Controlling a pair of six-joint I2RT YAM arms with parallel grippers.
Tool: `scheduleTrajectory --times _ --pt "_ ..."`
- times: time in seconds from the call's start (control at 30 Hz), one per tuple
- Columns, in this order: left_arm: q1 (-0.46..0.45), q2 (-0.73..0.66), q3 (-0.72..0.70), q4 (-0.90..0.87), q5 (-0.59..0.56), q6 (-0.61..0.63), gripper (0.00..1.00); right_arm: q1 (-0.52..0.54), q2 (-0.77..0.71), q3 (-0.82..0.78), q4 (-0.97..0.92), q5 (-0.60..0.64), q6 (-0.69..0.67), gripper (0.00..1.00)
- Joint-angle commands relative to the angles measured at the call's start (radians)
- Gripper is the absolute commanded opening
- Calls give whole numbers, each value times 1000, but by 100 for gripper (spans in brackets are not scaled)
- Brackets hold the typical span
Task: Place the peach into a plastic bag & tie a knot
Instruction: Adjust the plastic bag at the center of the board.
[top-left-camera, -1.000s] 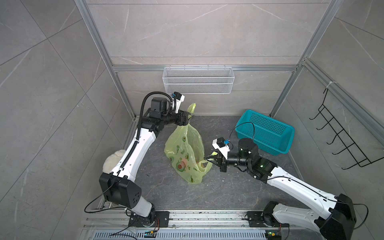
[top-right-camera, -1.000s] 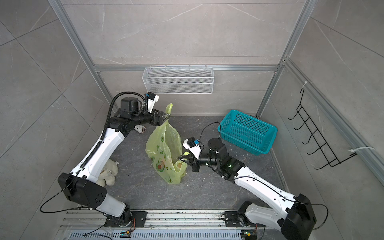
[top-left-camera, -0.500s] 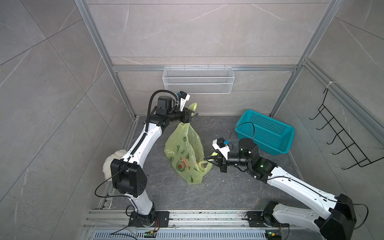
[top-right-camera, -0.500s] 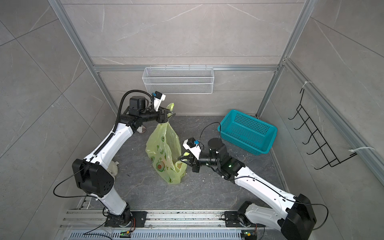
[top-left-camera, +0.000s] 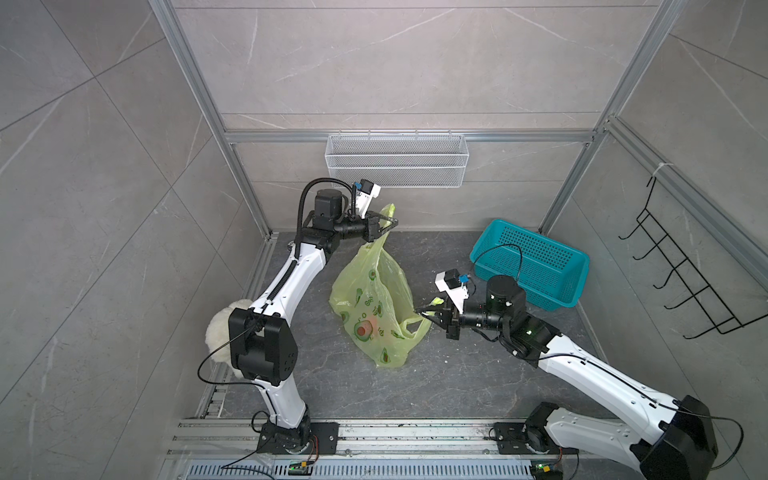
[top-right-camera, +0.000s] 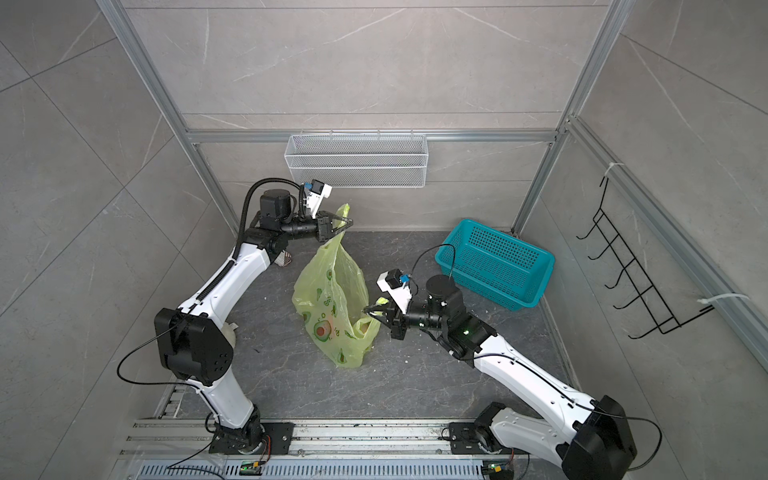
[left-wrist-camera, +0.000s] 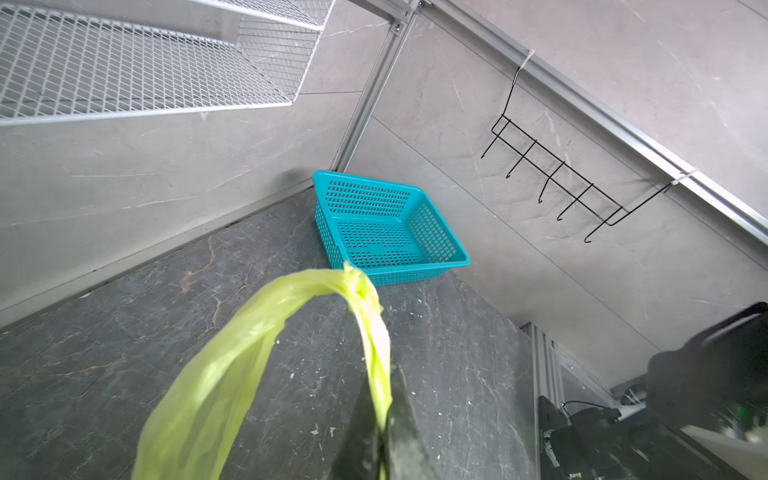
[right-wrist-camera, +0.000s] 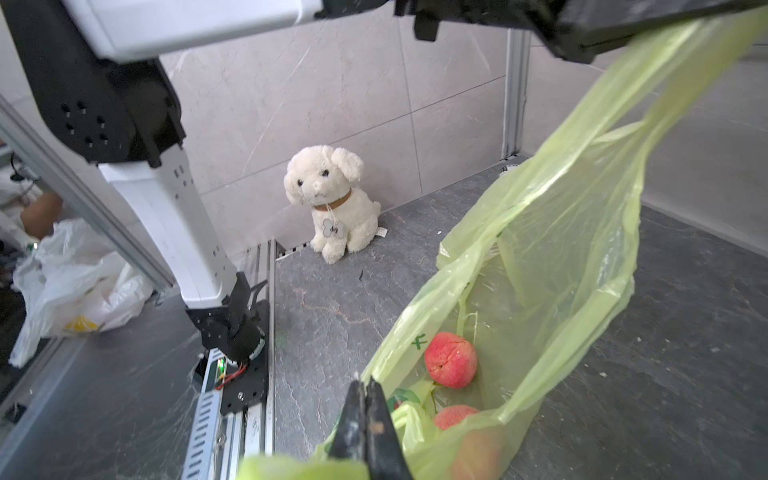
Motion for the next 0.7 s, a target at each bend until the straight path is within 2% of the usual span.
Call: scheduleTrajectory --times 0.0,0.13,0.27,0.33,0.47,0.57,0.67 --pt "3 -110 -69 90 49 -52 0 -61 -23 -21 95 -42 121 0" --pt "2 -244 -181 116 -72 -17 0 -98 -45 -46 156 -78 169 0" --pt "2 -300 -198 48 -156 15 0 -102 -64 -55 171 -95 169 0" --pt "2 -343 -225 45 -213 12 7 -108 -92 -71 172 -65 170 0" --pt "-24 -466 -343 127 -316 0 1 -148 -147 -65 91 75 183 0" --pt "-33 -538 -440 202 -334 -25 1 -196 -161 -42 15 166 203 0" --pt "-37 -589 -532 260 -384 -59 1 -254 -182 -59 40 172 261 0"
